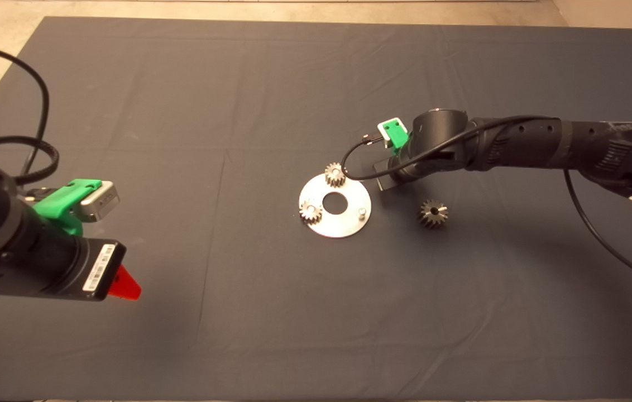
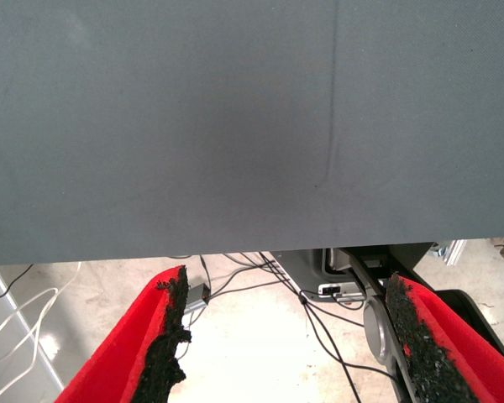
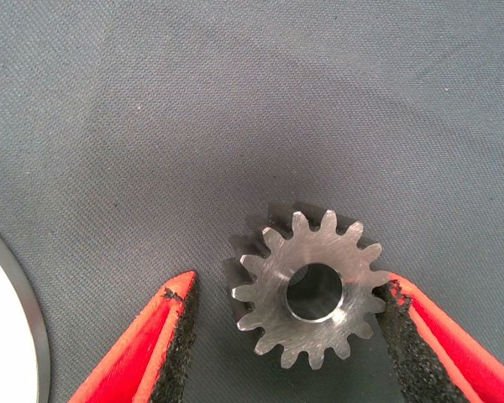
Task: Remove an incorrectly installed larger gear and replace it with the correct smaller gear
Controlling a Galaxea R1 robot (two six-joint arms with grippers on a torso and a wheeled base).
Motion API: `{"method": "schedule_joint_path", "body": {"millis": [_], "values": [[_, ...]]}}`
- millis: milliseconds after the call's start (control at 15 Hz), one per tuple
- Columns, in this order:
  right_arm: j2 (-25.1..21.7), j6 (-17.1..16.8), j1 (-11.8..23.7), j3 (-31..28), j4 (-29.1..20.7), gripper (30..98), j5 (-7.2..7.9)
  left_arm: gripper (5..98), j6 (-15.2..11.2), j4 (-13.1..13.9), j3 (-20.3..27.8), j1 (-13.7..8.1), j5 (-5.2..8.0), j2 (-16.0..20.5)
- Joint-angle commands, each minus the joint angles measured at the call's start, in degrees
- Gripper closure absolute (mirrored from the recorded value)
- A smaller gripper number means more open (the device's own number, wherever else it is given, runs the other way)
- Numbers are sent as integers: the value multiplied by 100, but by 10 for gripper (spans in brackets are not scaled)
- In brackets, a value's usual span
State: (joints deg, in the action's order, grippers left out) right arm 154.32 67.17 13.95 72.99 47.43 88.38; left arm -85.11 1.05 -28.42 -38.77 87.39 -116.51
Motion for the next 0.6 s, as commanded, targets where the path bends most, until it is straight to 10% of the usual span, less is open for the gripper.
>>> {"method": "schedule_joint_path", "body": {"millis": [0, 533], "values": [[51, 42, 74, -58, 135, 732, 662, 444, -40, -17, 48, -74, 700, -18], [33, 121, 109, -49, 135, 776, 662, 444, -32, -17, 39, -77, 691, -26]]}}
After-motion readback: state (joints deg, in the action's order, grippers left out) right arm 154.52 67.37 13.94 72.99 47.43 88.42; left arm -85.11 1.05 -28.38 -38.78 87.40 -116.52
